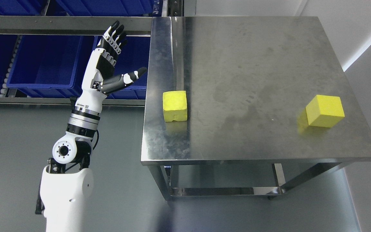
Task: Move yellow foam block to right shelf middle
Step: 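Reach the left hand toward the yellow foam cube nearer the table edge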
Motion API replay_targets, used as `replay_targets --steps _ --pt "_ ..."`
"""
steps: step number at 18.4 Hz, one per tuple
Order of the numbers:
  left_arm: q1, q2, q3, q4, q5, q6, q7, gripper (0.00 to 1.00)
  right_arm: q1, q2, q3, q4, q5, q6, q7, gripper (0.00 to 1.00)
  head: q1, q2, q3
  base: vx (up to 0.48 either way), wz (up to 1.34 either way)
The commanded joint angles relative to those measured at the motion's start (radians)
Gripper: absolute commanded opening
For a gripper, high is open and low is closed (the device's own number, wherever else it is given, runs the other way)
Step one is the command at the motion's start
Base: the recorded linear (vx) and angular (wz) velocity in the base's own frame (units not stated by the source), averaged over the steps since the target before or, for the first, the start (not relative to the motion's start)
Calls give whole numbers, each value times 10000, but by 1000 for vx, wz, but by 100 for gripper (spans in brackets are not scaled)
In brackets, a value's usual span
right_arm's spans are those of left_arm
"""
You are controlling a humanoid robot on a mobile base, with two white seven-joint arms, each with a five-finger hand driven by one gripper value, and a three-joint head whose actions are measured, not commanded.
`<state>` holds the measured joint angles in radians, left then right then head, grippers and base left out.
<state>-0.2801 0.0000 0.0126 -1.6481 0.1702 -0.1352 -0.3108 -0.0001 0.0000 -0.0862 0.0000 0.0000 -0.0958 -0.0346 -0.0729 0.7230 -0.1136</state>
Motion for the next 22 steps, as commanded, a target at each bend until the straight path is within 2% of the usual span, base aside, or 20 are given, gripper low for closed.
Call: replay_targets --steps 1,5,9,11,16,22 --pt "-6 175 165 -9 0 -120 -6 100 17 -175 3 -174 30 7 9 100 0 0 0 31 10" --pt "86 175 426 -9 0 -289 -264 100 17 -175 2 -174 30 7 9 100 0 0 0 13 2" --pt "438 521 442 -9 -15 -718 -3158 99 17 -175 3 -174 30 7 9 100 0 0 0 0 0" --pt "638 598 411 -9 -15 -719 -4067 98 17 -175 3 -174 30 7 9 100 0 0 0 0 0" --pt "1037 1579 -155 67 -91 -566 -4224 97 17 -175 3 -174 30 7 9 100 0 0 0 0 0" --pt "396 1488 -675 970 -919 -182 -4224 97 17 -175 3 -174 30 7 9 100 0 0 0 0 0"
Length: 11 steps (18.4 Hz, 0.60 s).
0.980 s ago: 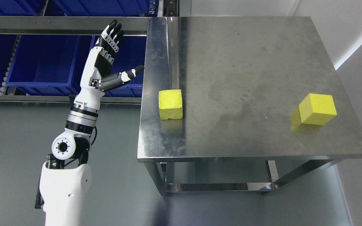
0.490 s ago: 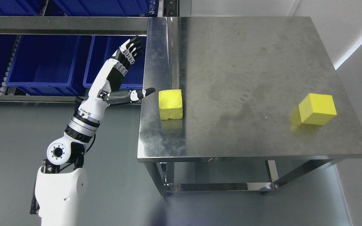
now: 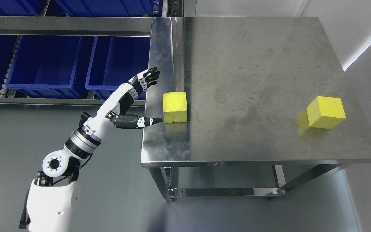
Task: Move yellow foam block to right shelf middle
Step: 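Reach the left hand toward the yellow foam cube nearer the table edge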
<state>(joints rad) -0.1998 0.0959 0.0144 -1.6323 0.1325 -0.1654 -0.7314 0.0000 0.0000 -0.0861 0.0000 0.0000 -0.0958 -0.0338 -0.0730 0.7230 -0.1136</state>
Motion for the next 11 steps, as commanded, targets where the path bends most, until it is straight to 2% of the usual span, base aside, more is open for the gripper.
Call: replay_targets --steps 1,6,11 --pt "-684 574 -985 1073 -588 135 -18 97 15 -175 2 -175 31 7 1 100 0 0 0 0 0" --pt "-1942 528 -2014 1886 -604 1361 -18 97 15 -175 -13 -175 31 7 1 100 0 0 0 -1 4" --pt "-2512 513 -3103 2456 -604 1455 -140 97 15 -175 -13 -175 31 7 1 100 0 0 0 0 0"
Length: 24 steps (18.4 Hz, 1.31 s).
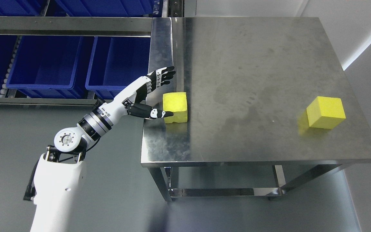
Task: Move yellow foam block to right shelf middle
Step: 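Close the left hand around the yellow foam cube and lift it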
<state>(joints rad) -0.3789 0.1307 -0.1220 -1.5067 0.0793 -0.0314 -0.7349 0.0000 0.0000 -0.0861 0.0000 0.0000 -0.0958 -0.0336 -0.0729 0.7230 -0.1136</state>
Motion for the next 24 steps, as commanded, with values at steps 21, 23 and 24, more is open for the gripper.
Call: replay_targets --steps 21,23,24 --pt "-1485 -1133 928 679 1561 8 -49 39 15 -175 2 -175 31 7 -2 100 0 0 0 0 5" --pt "-2007 -1133 1311 632 2897 -1104 2242 43 15 -175 2 -175 31 7 -2 100 0 0 0 0 -51" --pt "-2024 -1133 1297 678 3116 -1948 3577 43 15 -175 2 -175 31 7 -2 100 0 0 0 11 -55"
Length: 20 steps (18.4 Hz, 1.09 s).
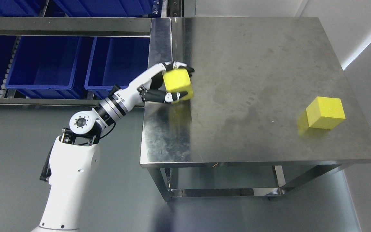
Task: Move yellow foam block to right shelf middle
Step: 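Hold the cube raised in the left hand while turning toward the bin shelf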
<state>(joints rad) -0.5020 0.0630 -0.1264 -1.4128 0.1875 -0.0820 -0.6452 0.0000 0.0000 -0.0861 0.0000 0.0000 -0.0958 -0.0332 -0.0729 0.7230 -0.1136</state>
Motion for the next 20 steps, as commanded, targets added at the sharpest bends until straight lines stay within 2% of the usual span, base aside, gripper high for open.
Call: replay_targets --steps 1,2,4,9,13,20 --pt "-794 -456 1295 -230 2052 -2118 4076 42 15 -175 2 -175 31 7 -6 100 0 0 0 11 -55" --pt "-733 -456 1249 -230 2037 -2398 5001 42 15 -175 2 -175 31 7 -6 100 0 0 0 -2 31" --pt "-458 -456 1356 -276 2037 -2524 5973 42 15 -175 2 -175 31 7 -6 100 0 0 0 -8 62" --pt "371 -456 1678 -735 2021 -2524 6038 42 15 -175 2 -175 31 7 -6 100 0 0 0 -6 165" --pt "479 -456 1725 -1119 2021 -2509 6022 42 15 -175 2 -175 31 7 -6 100 0 0 0 20 488" --pt "985 -456 1832 -1319 2021 -2508 6007 42 15 -175 2 -175 31 7 -6 100 0 0 0 35 1230"
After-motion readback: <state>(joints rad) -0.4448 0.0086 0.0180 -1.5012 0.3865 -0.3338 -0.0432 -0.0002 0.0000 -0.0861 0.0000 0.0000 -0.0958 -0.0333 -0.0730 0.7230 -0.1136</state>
